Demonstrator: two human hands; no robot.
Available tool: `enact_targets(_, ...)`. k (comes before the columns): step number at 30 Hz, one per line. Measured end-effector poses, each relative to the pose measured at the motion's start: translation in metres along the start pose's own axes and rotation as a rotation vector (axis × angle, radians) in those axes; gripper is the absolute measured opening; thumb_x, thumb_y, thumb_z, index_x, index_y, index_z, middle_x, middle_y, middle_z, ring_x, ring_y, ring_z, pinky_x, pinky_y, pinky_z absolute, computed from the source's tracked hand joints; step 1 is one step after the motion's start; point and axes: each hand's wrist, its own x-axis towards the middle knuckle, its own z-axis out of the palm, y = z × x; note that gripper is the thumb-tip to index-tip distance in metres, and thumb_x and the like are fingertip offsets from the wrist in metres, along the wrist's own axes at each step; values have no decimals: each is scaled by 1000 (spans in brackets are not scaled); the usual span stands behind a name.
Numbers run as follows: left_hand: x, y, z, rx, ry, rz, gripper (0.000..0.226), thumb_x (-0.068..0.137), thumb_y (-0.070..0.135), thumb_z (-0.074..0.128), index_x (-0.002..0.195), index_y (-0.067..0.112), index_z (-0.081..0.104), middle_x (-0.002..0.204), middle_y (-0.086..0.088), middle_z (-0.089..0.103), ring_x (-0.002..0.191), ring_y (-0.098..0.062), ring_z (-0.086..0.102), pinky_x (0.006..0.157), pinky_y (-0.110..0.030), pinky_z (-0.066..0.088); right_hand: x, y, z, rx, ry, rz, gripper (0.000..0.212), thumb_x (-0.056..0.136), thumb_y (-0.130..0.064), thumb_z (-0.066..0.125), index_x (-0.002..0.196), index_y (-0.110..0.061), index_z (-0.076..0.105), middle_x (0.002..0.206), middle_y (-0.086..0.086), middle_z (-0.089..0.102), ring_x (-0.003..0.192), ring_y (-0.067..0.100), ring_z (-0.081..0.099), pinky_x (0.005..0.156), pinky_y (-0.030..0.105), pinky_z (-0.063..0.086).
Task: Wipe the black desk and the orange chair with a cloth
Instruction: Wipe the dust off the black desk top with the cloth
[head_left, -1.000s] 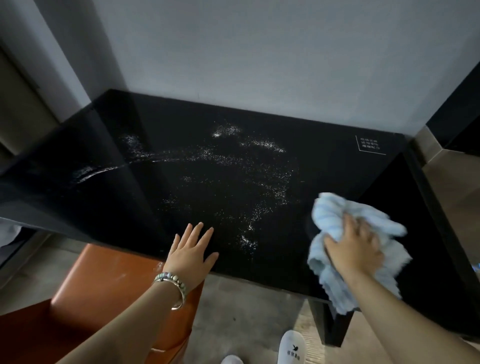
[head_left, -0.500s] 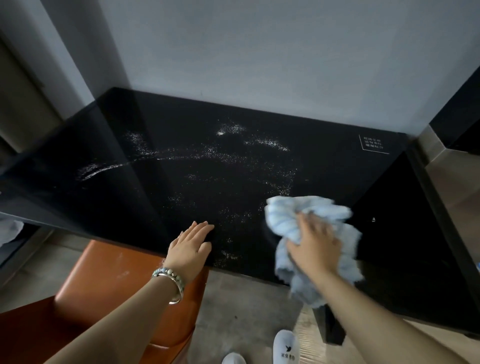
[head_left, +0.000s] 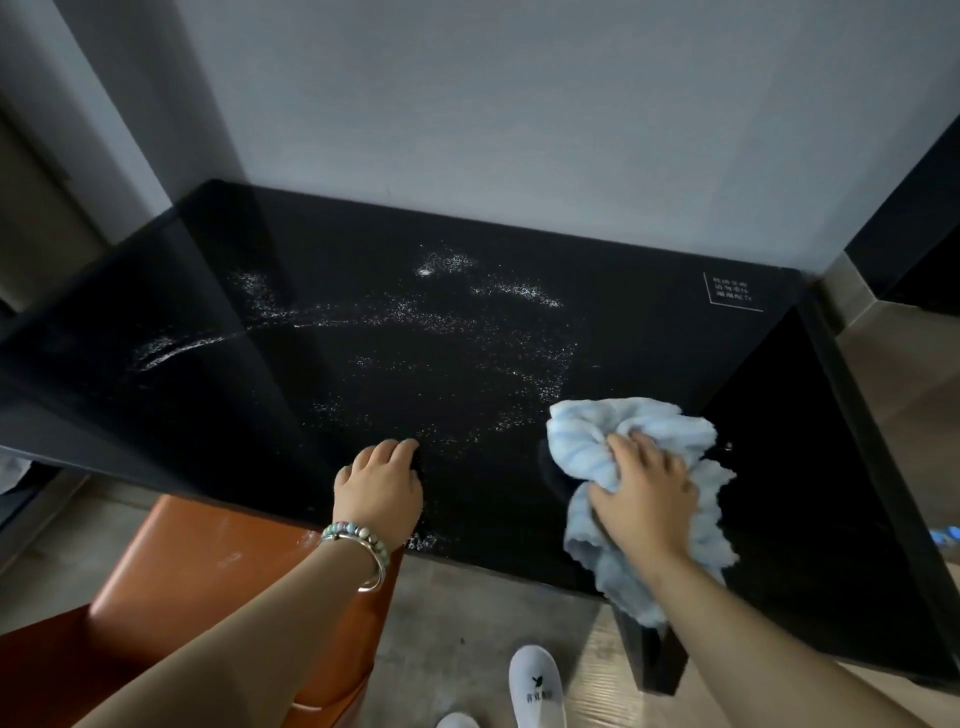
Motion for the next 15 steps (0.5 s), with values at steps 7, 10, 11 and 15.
enact_targets(7, 20, 51, 11, 3, -64, 125, 47, 99, 30, 32, 145, 29, 24, 155, 6, 14, 146, -17, -1, 118, -42, 11, 40, 58, -37, 61, 225, 192, 56, 69, -18, 75, 122, -16, 58, 140, 13, 45, 119, 45, 42, 85, 57, 39)
enact_targets(10, 32, 64, 14, 10, -83, 108, 47, 99, 31, 32, 145, 30, 23, 156, 6, 13, 146, -18, -1, 118, -43, 11, 59, 91, -42, 55, -36, 520, 52, 85, -37, 58, 134, -36, 42, 157, 1, 10, 135, 36, 19, 99, 58, 28)
enact_targets(11, 34, 67, 16, 17, -94, 100, 47, 99, 31, 32, 145, 29, 22, 156, 6, 12, 146, -18, -2, 118, -44, 11, 61, 94, -41, 62, -120, 579, 50, 88, -41, 50, 136, -40, 38, 158, 0, 3, 138, 34, 15, 102, 59, 26)
enact_targets(15, 39, 76, 22, 14, -133, 61, 49, 99, 31, 32, 146, 29, 19, 157, 5, 9, 146, -18, -3, 117, -44, 9, 57, 68, -25, -29, -163, 331, 41, 86, -39, 42, 126, -34, 46, 150, 5, 23, 131, 35, 29, 101, 53, 34)
